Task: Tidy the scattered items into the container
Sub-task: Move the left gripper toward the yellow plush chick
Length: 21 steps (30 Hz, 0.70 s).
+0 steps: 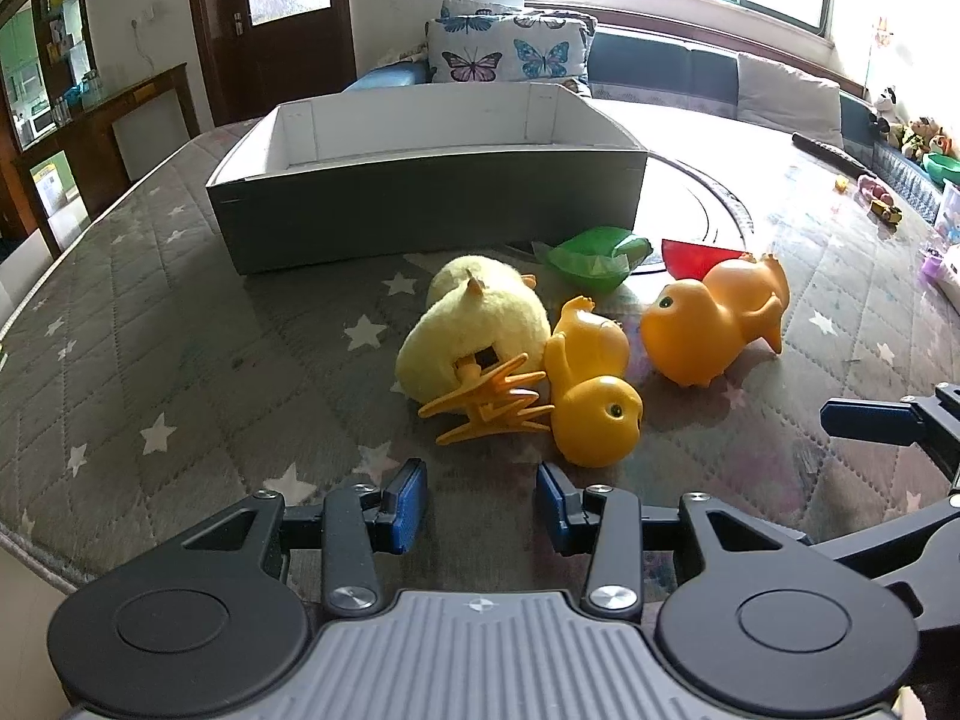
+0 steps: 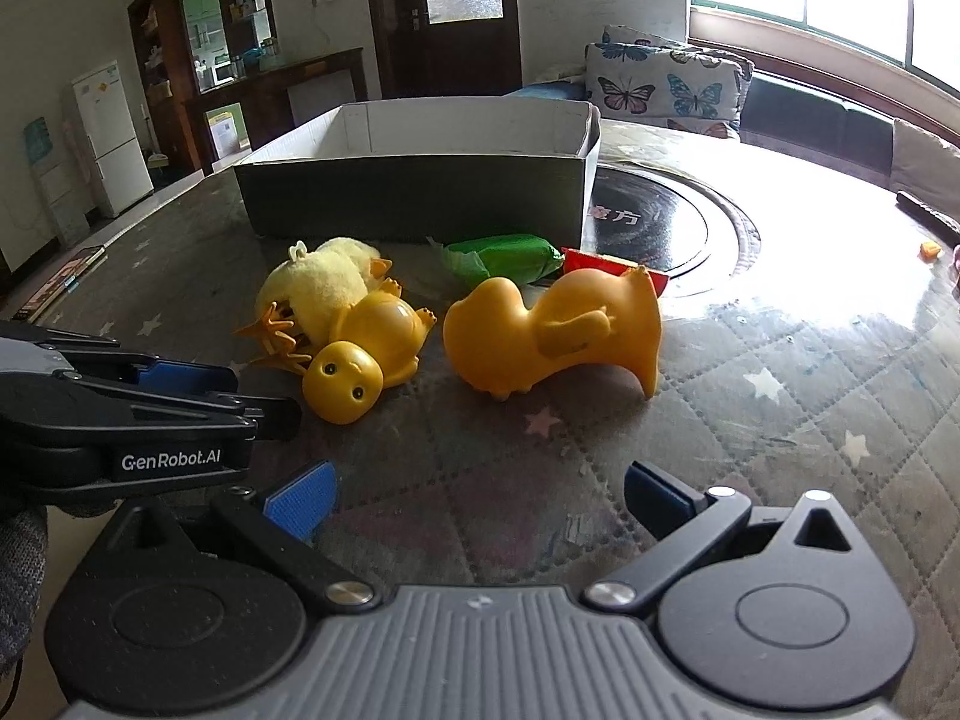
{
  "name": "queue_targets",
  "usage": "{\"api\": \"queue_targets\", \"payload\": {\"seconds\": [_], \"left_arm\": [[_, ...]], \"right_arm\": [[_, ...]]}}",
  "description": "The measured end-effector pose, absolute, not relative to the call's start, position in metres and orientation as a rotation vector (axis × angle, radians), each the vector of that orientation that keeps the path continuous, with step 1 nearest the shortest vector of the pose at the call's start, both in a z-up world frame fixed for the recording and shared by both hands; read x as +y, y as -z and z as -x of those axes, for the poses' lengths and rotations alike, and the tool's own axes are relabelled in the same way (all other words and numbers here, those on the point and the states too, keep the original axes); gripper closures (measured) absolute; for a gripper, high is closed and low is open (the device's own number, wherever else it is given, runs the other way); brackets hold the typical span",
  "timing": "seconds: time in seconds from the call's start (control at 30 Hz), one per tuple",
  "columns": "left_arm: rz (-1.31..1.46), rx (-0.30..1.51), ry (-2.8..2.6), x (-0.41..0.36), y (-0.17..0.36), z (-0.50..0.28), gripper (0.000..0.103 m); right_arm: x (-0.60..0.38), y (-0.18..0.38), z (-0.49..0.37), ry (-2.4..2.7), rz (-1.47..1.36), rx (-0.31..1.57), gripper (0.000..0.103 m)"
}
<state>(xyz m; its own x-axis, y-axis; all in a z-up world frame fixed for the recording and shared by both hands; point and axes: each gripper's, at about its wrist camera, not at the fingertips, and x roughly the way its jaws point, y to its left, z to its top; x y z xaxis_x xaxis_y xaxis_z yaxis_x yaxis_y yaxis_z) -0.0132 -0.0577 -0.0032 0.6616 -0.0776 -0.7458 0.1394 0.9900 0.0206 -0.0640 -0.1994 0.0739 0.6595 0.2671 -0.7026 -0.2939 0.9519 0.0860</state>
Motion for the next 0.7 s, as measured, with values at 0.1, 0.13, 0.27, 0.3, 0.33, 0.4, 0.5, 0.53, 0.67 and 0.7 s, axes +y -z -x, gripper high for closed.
{"api": "queue_targets", "payload": {"seconds": [0.1,0.13,0.27,0.3,0.33,0.4,0.5,0.53,0.67,0.7], "left_arm": [[-0.075,0.841,0.125,-0.057,0.002,0.010,0.060],[-0.073,0.841,0.125,-0.057,0.002,0.009,0.060],[-0.069,0.843,0.128,-0.056,0.000,0.005,0.060],[-0.069,0.843,0.129,-0.056,-0.001,0.004,0.060],[-0.069,0.843,0.131,-0.056,-0.001,0.003,0.060],[-0.067,0.844,0.133,-0.056,-0.002,0.001,0.060],[-0.060,0.849,0.141,-0.056,-0.004,-0.002,0.060],[-0.058,0.850,0.142,-0.056,-0.005,-0.003,0.060],[-0.055,0.850,0.149,-0.056,-0.009,-0.005,0.060],[-0.052,0.850,0.152,-0.055,-0.010,-0.006,0.060]], "right_arm": [[-0.200,-0.075,0.062,-0.321,0.032,0.791,0.000],[-0.200,-0.076,0.061,-0.322,0.030,0.791,0.000],[-0.199,-0.077,0.056,-0.328,0.029,0.792,0.000],[-0.199,-0.078,0.055,-0.329,0.029,0.792,0.000],[-0.199,-0.078,0.055,-0.331,0.028,0.791,0.000],[-0.199,-0.079,0.053,-0.334,0.027,0.791,0.000],[-0.198,-0.080,0.050,-0.336,0.028,0.791,0.000],[-0.198,-0.081,0.049,-0.337,0.027,0.790,0.000],[-0.198,-0.085,0.045,-0.344,0.027,0.785,0.000],[-0.198,-0.086,0.045,-0.346,0.029,0.783,0.000]]}}
